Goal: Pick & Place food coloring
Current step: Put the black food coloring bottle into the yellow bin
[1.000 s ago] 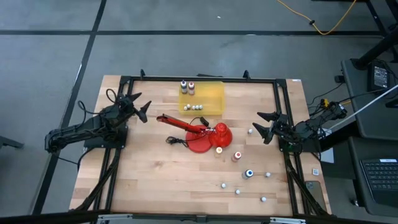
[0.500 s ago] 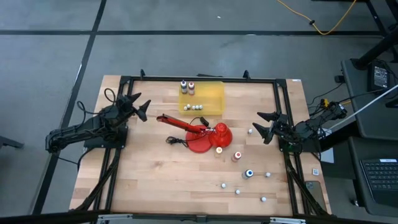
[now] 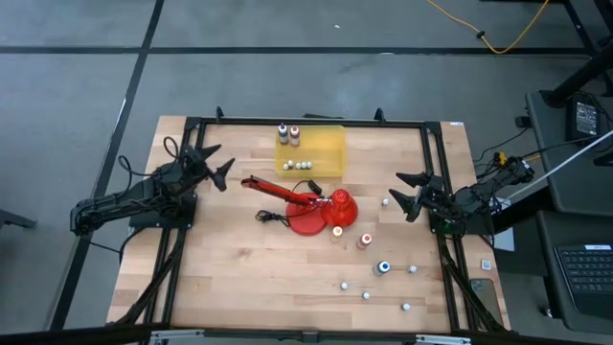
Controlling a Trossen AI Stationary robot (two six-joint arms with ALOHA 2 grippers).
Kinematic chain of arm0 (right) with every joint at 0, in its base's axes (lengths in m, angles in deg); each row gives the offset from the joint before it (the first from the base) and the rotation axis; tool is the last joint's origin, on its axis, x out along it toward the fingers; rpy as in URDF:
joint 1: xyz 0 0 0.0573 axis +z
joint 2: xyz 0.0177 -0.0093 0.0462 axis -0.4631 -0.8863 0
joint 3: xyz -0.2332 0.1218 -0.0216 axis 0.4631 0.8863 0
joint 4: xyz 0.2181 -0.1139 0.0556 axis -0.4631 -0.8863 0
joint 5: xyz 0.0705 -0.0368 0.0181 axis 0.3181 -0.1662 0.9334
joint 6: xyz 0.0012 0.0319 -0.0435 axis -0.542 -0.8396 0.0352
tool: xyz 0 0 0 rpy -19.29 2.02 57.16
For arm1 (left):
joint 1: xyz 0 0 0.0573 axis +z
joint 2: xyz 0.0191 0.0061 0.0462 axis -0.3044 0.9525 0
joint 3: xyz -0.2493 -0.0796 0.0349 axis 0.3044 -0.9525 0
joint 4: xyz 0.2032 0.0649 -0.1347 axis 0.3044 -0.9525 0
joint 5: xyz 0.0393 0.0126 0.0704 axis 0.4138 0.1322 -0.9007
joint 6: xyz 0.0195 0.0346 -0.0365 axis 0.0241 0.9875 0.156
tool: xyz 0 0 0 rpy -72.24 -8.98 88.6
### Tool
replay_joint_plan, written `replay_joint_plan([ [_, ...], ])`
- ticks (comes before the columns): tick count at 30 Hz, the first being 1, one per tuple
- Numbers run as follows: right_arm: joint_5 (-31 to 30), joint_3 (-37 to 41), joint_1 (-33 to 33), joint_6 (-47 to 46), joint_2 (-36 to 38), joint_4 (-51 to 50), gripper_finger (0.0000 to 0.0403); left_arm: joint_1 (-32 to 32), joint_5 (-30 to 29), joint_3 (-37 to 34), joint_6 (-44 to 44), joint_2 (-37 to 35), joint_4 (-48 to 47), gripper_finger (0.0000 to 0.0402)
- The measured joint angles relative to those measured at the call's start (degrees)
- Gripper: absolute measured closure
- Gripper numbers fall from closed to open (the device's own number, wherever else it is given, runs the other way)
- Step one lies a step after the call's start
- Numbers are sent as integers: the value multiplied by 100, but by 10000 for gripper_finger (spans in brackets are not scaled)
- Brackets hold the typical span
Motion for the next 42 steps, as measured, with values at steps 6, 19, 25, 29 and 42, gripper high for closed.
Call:
replay_joint_plan([
  [6,-2,0,0,0,0,0,56,-2,353,0,459,2,-2,83],
  [19,0,0,0,0,0,0,56,-2,333,0,233,2,-2,83],
  [25,-1,0,0,0,1,0,56,-2,331,0,233,2,-2,83],
  [29,-1,0,0,-2,0,0,56,-2,331,0,233,2,-2,83],
  [42,455,0,-81,-342,0,186,56,-2,329,0,233,2,-2,83],
])
